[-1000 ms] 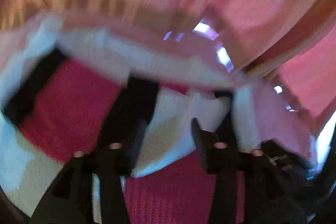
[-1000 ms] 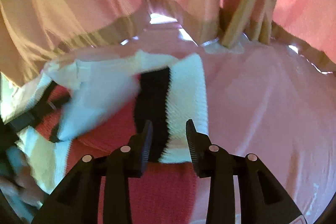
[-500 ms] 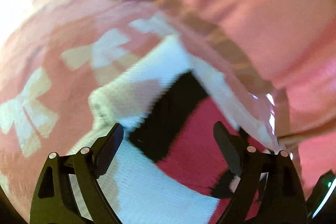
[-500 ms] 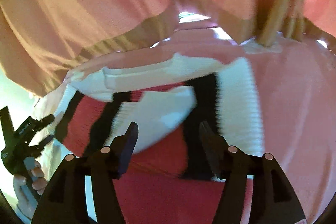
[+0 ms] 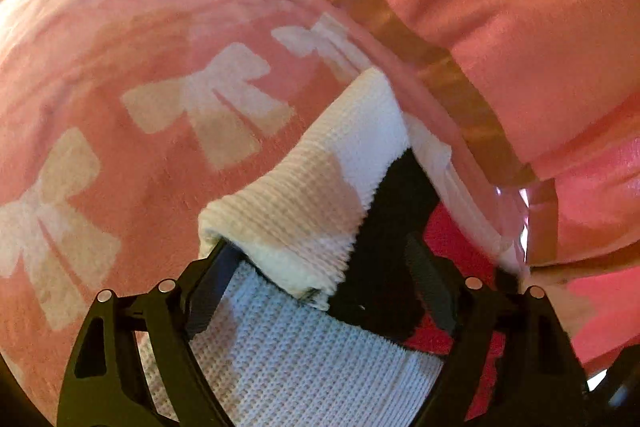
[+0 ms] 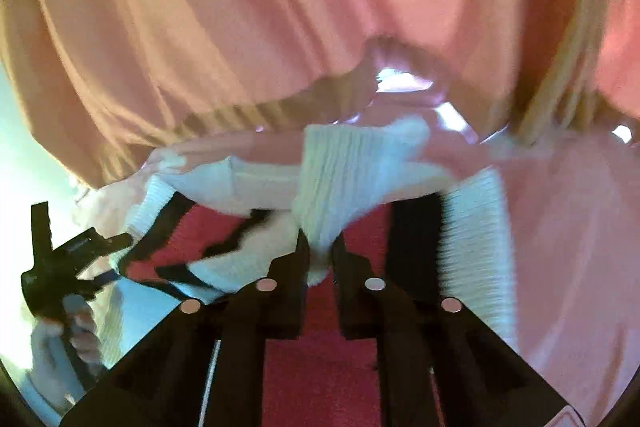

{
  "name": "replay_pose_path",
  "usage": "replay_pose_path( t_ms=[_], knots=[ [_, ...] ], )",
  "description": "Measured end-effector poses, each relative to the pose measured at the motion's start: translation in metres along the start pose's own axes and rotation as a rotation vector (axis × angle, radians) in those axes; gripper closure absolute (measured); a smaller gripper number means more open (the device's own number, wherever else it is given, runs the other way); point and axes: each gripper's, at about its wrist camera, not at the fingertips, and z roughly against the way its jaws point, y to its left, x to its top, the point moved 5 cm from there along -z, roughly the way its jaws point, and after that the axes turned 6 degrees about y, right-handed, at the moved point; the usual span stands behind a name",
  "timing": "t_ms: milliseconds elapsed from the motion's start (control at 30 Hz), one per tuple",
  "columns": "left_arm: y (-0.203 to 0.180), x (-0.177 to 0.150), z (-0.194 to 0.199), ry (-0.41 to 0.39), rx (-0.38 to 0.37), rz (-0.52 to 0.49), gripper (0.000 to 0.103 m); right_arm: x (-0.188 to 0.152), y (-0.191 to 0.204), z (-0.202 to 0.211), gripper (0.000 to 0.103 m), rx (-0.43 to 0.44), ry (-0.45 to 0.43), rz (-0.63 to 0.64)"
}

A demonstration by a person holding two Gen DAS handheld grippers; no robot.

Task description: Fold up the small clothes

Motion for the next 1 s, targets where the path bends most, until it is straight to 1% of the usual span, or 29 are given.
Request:
replay_pose_path(
  t_ms=[33,67,100,133,200,300,333,367,400,433,467,500,533,567,667,700,733,767,800,833,867,900,933,1000],
  knots=[
    [-0.001,-0.002,-0.002,-0.001,0.013,-0.011,0.022,-0.012,-0.013,-0.014,0.059,-0.038,0.065,-0.018],
    [-0.002,-0.004,-0.002,-0.008,0.027,-0.027,0.022,-0.025,-0.034,-0.030,0.059,-0.068,0.142,-0.084],
    [-0.003,-0.005,-0.002,-0.013,0.037,-0.041,0.022,-0.030,-0.044,-0.036,0.060,-0.048,0.178,-0.139],
    [-0.004,-0.006,-0.002,-0.014,0.040,-0.048,0.022,-0.030,-0.053,-0.038,0.060,0.010,0.193,-0.204],
    [-0.004,-0.008,-0.001,-0.016,0.034,-0.040,0.022,-0.019,-0.058,-0.033,0.060,0.069,0.162,-0.251],
    [0.000,-0.006,0.001,-0.019,0.003,0.002,0.023,-0.009,-0.059,-0.036,0.049,0.097,0.141,-0.269],
    [0.002,-0.005,0.002,-0.025,-0.001,0.014,0.026,-0.008,-0.059,-0.044,0.048,0.088,0.152,-0.266],
    [0.004,-0.004,0.002,-0.032,0.001,0.023,0.034,-0.010,-0.058,-0.052,0.048,0.078,0.163,-0.261],
    [0.005,-0.003,0.002,-0.035,0.006,0.024,0.044,-0.013,-0.054,-0.060,0.048,0.065,0.180,-0.259],
    [0.006,-0.002,0.000,-0.037,0.015,0.020,0.050,-0.018,-0.052,-0.067,0.056,0.047,0.195,-0.252],
    [0.006,-0.001,-0.002,-0.032,0.034,0.002,0.064,-0.018,-0.047,-0.071,0.077,0.018,0.180,-0.219],
    [0.006,0.000,-0.006,-0.030,0.077,-0.026,0.078,-0.017,-0.043,-0.072,0.090,0.008,0.174,-0.184],
    [0.005,0.001,-0.007,-0.032,0.103,-0.047,0.082,-0.014,-0.036,-0.069,0.094,0.027,0.162,-0.165],
    [0.004,0.003,-0.006,-0.044,0.120,-0.068,0.089,-0.008,-0.031,-0.061,0.095,0.032,0.127,-0.154],
    [-0.001,0.010,0.005,-0.086,0.120,-0.076,0.092,0.019,-0.010,-0.015,0.095,0.046,-0.024,-0.069],
    [-0.001,0.012,0.008,-0.093,0.128,-0.077,0.092,0.023,-0.009,-0.007,0.095,0.046,-0.054,-0.059],
    [-0.001,0.013,0.008,-0.093,0.143,-0.076,0.092,0.024,-0.012,-0.003,0.095,0.025,-0.066,-0.049],
    [0.003,0.013,0.004,-0.079,0.161,-0.075,0.092,0.019,-0.023,-0.015,0.095,-0.021,-0.032,-0.045],
    [0.006,0.012,-0.001,-0.065,0.172,-0.071,0.092,0.010,-0.036,-0.030,0.095,-0.043,0.015,-0.060],
    [0.010,0.009,-0.008,-0.051,0.183,-0.069,0.092,-0.006,-0.053,-0.057,0.095,-0.049,0.107,-0.104],
    [0.011,0.007,-0.009,-0.063,0.192,-0.079,0.092,-0.016,-0.062,-0.069,0.095,-0.044,0.155,-0.134],
    [0.008,0.005,-0.008,-0.072,0.204,-0.097,0.092,-0.020,-0.066,-0.073,0.095,-0.026,0.152,-0.160],
    [0.005,0.004,-0.005,-0.078,0.214,-0.112,0.092,-0.018,-0.064,-0.068,0.095,-0.028,0.143,-0.155],
    [0.006,0.004,-0.002,-0.089,0.226,-0.117,0.092,-0.001,-0.050,-0.046,0.095,-0.001,0.072,-0.115]
  ],
)
